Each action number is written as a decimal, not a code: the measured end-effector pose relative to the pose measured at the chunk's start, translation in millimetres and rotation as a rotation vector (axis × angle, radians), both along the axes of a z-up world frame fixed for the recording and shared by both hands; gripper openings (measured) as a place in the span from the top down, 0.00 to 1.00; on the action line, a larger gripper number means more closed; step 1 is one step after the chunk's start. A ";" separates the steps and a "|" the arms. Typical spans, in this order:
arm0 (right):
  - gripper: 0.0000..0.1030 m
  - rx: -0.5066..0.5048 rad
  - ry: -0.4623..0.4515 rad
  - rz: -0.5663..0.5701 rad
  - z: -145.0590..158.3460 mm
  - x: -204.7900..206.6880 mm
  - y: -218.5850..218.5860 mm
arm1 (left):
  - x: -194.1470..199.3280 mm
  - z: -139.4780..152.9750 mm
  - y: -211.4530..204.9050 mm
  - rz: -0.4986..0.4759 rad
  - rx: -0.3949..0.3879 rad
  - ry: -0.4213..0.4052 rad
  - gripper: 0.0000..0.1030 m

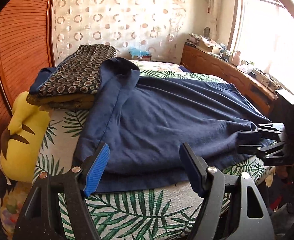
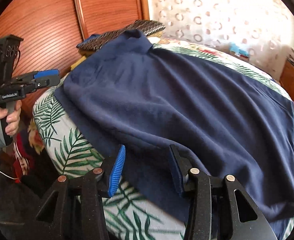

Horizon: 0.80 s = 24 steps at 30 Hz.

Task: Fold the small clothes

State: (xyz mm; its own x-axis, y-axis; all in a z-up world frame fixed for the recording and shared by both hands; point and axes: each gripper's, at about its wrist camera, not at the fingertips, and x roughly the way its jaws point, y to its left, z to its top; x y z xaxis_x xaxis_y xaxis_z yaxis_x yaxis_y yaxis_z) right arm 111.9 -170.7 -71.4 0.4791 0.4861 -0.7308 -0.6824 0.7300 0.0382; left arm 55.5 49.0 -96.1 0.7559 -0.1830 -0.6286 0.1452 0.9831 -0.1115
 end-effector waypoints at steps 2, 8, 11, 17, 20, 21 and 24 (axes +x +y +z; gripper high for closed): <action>0.56 -0.019 0.000 0.015 -5.1 8.7 8.3 | 0.2 -1.3 0.7 -0.001 -0.005 0.006 0.28; 0.56 -0.088 -0.052 0.042 -15.1 15.1 33.0 | -0.2 -3.9 6.7 0.012 -0.024 0.013 0.28; 0.66 -0.101 -0.066 0.054 -11.7 8.9 30.4 | -0.4 -4.6 8.5 0.017 -0.030 0.014 0.28; 0.93 -0.050 -0.017 0.073 0.2 2.2 22.2 | -0.8 -3.2 12.3 0.029 -0.035 0.008 0.28; 0.93 0.027 0.023 0.086 17.4 -5.4 14.7 | -2.2 -0.9 16.5 0.038 -0.042 0.003 0.28; 0.93 0.048 0.036 0.087 21.3 -7.6 12.0 | -2.4 -0.4 17.8 0.039 -0.045 0.002 0.28; 0.81 0.056 0.046 0.082 27.1 -12.5 7.9 | -1.9 -0.3 20.2 0.044 -0.051 0.000 0.28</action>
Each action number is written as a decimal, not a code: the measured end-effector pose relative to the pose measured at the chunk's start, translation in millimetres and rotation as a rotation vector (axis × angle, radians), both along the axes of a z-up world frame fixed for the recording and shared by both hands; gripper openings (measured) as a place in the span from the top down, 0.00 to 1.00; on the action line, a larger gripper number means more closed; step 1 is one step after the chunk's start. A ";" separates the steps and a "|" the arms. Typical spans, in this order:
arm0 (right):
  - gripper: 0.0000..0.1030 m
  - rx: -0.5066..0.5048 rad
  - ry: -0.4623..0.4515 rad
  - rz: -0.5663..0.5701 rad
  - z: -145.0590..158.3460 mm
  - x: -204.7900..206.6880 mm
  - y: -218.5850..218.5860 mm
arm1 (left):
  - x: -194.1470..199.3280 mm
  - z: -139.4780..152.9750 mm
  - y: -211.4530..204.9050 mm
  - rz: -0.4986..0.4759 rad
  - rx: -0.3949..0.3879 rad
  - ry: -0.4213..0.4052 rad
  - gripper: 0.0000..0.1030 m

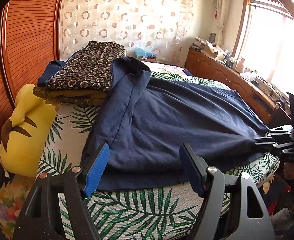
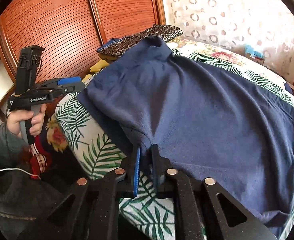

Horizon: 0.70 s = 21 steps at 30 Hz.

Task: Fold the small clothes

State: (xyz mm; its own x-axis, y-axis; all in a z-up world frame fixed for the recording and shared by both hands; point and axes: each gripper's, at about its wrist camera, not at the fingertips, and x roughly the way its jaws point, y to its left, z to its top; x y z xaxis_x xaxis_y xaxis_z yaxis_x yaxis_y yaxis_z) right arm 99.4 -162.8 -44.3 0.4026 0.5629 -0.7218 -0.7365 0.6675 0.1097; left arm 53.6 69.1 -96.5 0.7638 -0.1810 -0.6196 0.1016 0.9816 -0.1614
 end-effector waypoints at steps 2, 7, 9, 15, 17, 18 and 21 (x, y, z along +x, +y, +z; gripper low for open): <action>0.61 -0.010 -0.006 -0.026 -2.6 -0.3 -4.1 | 0.6 -1.1 0.3 0.001 0.002 0.001 0.28; 0.61 -0.031 -0.043 -0.148 -6.0 -0.2 -30.8 | 5.4 -7.7 4.2 0.013 0.013 0.017 0.28; 0.60 -0.047 -0.061 -0.215 -9.7 0.3 -44.9 | 9.1 -10.4 7.0 0.023 0.020 0.025 0.28; 0.61 -0.086 -0.102 -0.393 -19.3 0.7 -88.3 | 22.7 -21.7 16.2 0.049 0.033 0.062 0.30; 0.60 -0.091 -0.094 -0.428 -23.0 0.7 -97.3 | 26.3 -26.0 17.9 0.050 0.037 0.076 0.36; 0.60 -0.100 -0.103 -0.442 -24.9 -0.7 -99.6 | 27.6 -28.2 18.6 0.055 0.040 0.083 0.40; 0.60 -0.128 -0.107 -0.491 -31.9 -3.2 -105.4 | 33.0 -35.7 22.9 0.079 0.063 0.108 0.50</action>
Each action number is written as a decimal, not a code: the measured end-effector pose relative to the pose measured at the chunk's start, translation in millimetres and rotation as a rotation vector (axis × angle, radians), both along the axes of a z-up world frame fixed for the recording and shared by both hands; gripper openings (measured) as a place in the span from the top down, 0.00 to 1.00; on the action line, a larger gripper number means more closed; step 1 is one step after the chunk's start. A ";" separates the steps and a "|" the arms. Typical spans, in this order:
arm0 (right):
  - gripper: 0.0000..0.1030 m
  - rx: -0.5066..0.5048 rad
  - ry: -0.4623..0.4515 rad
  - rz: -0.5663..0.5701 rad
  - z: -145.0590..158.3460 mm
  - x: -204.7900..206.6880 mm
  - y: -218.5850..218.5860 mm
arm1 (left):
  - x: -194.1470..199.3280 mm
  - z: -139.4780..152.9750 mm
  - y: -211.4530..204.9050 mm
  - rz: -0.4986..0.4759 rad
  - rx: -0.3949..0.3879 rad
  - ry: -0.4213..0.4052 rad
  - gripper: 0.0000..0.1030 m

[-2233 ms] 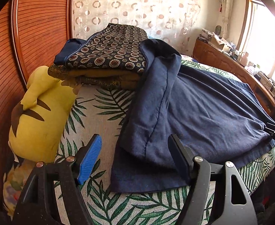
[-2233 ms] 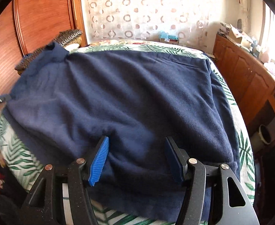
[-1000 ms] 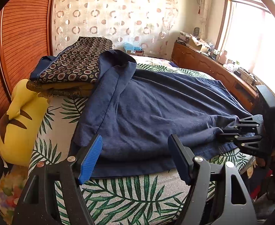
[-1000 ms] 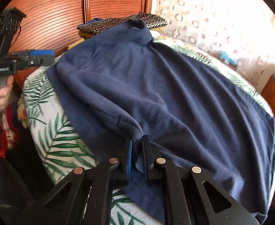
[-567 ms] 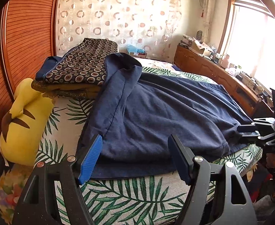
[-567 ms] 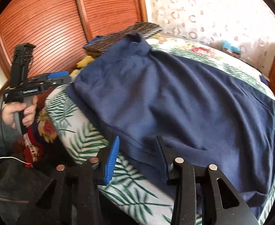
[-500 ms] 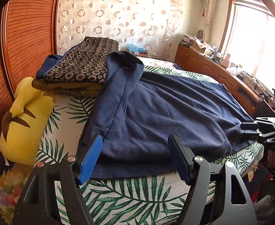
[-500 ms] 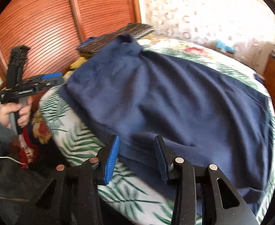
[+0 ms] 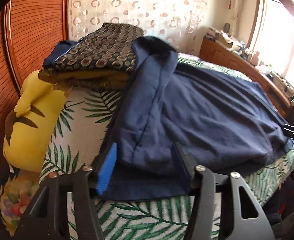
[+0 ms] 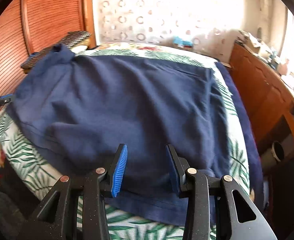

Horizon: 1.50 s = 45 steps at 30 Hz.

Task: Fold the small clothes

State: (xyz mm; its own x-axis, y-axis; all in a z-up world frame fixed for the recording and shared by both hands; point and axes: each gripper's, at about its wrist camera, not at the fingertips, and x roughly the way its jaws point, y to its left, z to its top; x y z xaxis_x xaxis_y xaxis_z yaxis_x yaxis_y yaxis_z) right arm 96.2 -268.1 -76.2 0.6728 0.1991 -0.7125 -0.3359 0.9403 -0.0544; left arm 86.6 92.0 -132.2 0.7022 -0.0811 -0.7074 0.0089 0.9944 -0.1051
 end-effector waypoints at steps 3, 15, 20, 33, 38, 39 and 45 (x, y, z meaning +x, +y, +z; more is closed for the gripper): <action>0.60 -0.004 -0.011 -0.032 3.4 -1.4 -8.4 | 3.3 -4.8 4.1 0.006 0.003 0.018 0.63; 0.61 0.009 0.002 -0.062 -1.6 7.0 -26.7 | -16.2 56.4 11.5 -0.058 -0.076 -0.136 0.97; 0.61 0.022 0.006 -0.064 -2.7 10.1 -30.2 | -1.4 68.6 17.7 0.028 0.013 -0.110 0.97; 0.61 0.016 0.000 -0.061 -3.0 9.2 -31.2 | 9.5 32.8 27.8 0.029 -0.044 -0.013 0.56; 0.59 0.015 -0.005 -0.061 -2.5 8.7 -31.3 | 14.1 14.2 29.7 0.034 -0.044 0.036 0.56; 0.58 0.015 -0.007 -0.057 -2.6 8.5 -31.0 | 14.2 10.9 29.0 0.032 -0.044 0.044 0.56; 0.51 0.016 -0.014 -0.044 -4.2 7.2 -28.3 | 15.6 -2.3 26.4 0.041 -0.015 0.064 0.56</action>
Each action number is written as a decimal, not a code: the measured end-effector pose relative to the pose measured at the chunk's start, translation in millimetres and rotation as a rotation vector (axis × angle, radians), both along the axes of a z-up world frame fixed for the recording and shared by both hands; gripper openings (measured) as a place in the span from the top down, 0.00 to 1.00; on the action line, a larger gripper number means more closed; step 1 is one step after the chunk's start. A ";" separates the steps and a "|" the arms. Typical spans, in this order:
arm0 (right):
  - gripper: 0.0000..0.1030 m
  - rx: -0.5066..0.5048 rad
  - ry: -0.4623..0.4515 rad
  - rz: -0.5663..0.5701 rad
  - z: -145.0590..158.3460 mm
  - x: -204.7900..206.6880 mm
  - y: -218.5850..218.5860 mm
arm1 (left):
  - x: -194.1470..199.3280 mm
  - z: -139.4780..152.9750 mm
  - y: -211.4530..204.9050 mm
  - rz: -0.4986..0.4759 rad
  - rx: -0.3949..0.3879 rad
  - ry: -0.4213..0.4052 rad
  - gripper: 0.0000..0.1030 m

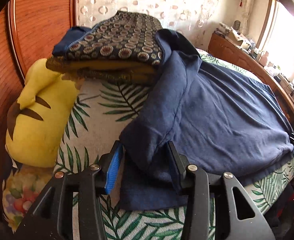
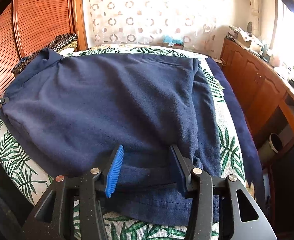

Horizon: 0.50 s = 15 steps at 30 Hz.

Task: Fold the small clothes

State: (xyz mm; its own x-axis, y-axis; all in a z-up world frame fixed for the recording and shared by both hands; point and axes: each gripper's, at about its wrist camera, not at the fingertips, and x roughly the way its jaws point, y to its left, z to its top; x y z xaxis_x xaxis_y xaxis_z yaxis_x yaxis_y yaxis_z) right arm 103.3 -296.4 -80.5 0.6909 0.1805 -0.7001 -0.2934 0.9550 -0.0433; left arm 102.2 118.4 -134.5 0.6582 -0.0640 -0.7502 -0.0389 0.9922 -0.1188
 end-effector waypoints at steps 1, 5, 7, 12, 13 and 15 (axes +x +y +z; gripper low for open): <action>0.51 0.001 -0.003 -0.001 -0.4 -0.5 0.2 | 0.2 0.1 -1.2 0.000 0.010 -0.001 0.56; 0.50 0.007 -0.011 -0.004 -1.2 -1.6 -0.2 | 0.1 0.8 -12.3 -0.067 0.031 -0.004 0.82; 0.50 0.017 -0.013 -0.005 -1.4 -2.7 -1.1 | 0.8 4.6 -20.1 -0.131 -0.025 -0.003 0.93; 0.50 0.054 -0.031 -0.020 5.4 -6.0 -8.9 | -2.6 50.9 -60.6 -0.257 -0.079 -0.123 0.95; 0.50 0.059 -0.040 -0.022 8.4 -7.0 -10.9 | -1.4 62.1 -70.6 -0.280 -0.088 -0.147 0.95; 0.50 0.066 -0.058 -0.028 14.6 -9.6 -15.3 | 3.8 85.2 -94.6 -0.335 -0.104 -0.195 0.95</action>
